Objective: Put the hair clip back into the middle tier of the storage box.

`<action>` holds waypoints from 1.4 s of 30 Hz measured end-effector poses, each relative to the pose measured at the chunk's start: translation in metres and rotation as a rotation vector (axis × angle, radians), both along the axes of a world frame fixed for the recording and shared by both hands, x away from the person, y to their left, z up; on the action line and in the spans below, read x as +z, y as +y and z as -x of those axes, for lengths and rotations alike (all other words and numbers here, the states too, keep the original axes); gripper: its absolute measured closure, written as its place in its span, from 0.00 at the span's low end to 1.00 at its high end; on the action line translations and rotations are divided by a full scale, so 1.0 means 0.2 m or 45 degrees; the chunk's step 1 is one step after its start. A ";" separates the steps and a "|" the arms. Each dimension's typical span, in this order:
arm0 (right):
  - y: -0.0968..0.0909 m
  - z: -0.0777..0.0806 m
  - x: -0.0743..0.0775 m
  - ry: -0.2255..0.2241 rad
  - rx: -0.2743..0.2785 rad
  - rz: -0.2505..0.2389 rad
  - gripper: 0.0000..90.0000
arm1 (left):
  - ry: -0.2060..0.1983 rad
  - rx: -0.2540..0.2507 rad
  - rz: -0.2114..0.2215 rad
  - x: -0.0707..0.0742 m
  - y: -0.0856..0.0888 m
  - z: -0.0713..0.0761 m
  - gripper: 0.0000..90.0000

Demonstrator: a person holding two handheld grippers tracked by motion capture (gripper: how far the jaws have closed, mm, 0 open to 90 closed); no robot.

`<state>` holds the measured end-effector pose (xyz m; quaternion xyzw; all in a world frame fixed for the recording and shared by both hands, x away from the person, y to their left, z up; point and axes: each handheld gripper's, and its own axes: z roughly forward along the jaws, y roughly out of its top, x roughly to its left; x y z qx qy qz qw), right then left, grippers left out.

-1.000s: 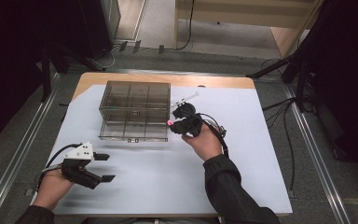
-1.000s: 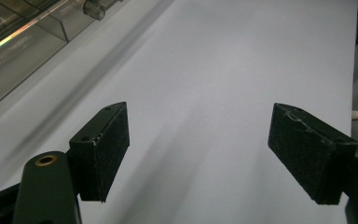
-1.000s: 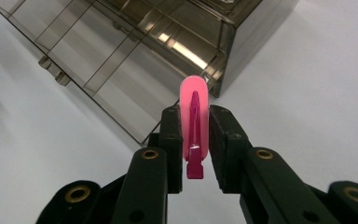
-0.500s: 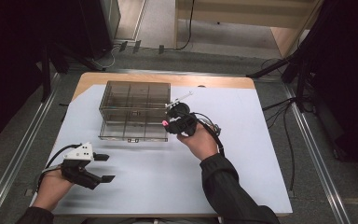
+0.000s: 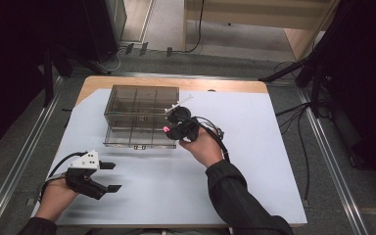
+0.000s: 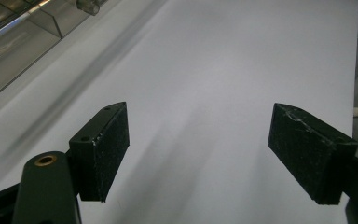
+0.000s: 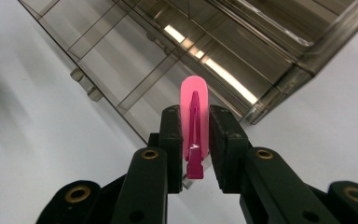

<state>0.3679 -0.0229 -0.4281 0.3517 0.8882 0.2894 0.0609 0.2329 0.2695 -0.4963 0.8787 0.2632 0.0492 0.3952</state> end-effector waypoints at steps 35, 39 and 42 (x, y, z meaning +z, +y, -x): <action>0.10 -0.09 -0.11 0.087 0.015 -0.022 0.86 | 0.004 0.001 -0.010 0.00 0.00 0.00 0.24; 0.11 -0.09 -0.12 0.091 0.013 -0.012 0.86 | 0.005 0.000 -0.012 0.00 0.00 0.00 0.24; 0.11 -0.09 -0.14 0.096 0.013 0.001 0.86 | 0.003 0.005 -0.007 0.00 0.00 0.00 0.24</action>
